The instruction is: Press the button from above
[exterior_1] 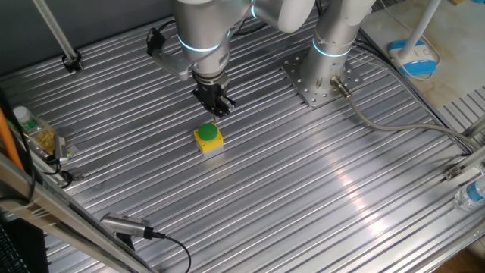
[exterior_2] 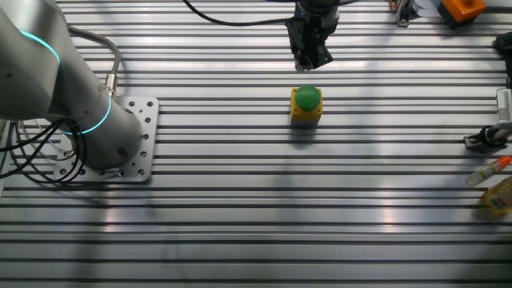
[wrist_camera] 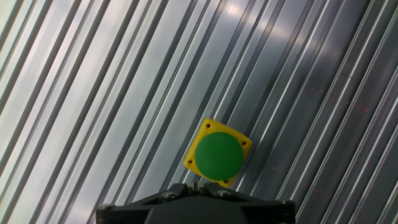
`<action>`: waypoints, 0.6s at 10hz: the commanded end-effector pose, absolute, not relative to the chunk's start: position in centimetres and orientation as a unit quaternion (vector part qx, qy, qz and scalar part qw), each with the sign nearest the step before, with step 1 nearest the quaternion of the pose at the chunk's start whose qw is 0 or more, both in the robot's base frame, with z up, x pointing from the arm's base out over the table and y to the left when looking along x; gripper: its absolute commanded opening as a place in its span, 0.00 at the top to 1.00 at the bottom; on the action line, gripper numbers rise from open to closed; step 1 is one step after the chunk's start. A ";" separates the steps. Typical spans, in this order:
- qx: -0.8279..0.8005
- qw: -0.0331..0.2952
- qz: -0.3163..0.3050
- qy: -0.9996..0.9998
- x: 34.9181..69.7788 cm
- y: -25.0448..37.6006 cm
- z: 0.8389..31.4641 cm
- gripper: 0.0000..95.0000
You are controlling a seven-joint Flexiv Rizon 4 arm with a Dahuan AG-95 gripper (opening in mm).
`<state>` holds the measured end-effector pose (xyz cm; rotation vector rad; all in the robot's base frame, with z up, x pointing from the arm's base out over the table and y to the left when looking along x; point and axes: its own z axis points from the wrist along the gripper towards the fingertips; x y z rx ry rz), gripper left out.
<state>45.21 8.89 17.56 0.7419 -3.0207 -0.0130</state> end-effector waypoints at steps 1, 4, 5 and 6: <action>0.235 0.019 -0.006 -0.972 44.8 9.2 18.6 1.00; 0.237 0.017 -0.006 -0.971 44.5 9.6 19.7 1.00; 0.236 0.018 -0.006 -0.971 44.4 9.8 20.0 1.00; 0.236 0.018 -0.006 -0.971 44.4 9.8 20.0 1.00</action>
